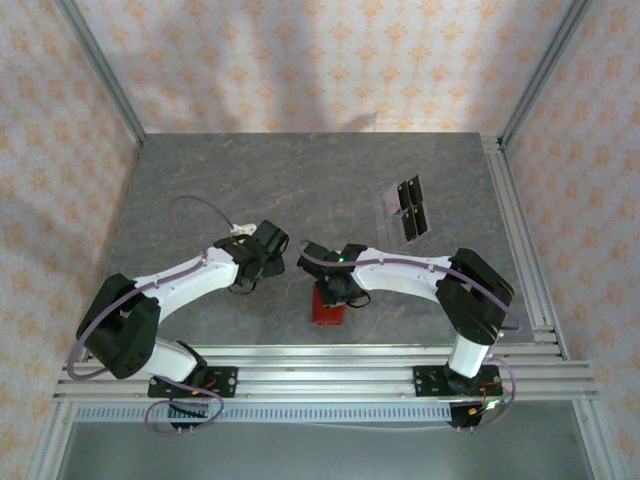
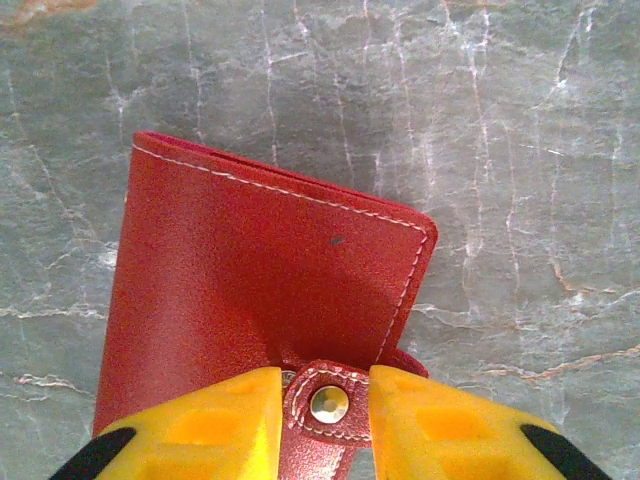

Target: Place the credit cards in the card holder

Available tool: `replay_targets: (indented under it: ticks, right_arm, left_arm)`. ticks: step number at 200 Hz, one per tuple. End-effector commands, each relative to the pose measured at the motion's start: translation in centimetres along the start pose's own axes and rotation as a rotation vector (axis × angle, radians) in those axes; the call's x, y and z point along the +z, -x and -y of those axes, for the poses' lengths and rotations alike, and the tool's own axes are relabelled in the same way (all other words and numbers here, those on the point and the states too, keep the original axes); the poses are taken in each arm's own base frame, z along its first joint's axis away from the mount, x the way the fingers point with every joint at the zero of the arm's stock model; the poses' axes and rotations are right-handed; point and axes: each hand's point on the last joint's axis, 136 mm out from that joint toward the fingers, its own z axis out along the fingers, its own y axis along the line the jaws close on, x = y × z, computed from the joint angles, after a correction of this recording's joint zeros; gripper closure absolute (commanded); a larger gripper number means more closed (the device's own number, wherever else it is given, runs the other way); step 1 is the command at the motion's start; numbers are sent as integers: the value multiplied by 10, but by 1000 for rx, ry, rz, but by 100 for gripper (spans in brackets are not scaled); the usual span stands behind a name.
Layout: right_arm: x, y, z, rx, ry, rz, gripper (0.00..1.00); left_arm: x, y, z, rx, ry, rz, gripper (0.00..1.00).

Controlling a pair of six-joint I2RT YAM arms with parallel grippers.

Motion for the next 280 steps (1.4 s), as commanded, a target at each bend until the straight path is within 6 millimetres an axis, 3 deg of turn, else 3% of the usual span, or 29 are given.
replay_targets:
  ticks: [1,50,103,138,192,232,280]
  right_arm:
    - [-9,3,-1,-27,-18,23,69]
    - [-15,3,-8,-45,-20,35,67]
    - [-6,0,2,-60,-85,16,70]
    - [-1,-3,5,-70,-101,0,77]
    - [-9,0,3,-66,-86,18,83]
    - [-13,0,5,-66,-86,25,100]
    - [-22,4,-1,-46,-41,51,100]
  left_arm:
    - [3,-1,-4,4,9,1,1]
    - [4,-2,-2,2,5,-4,1]
    - [5,-3,-2,4,2,-6,1]
    - [6,-4,-1,2,-2,-8,1]
    - [6,-3,2,5,-10,-10,1]
    - [5,-3,4,9,-18,-9,1]
    - [0,-7,13,48,-66,-7,1]
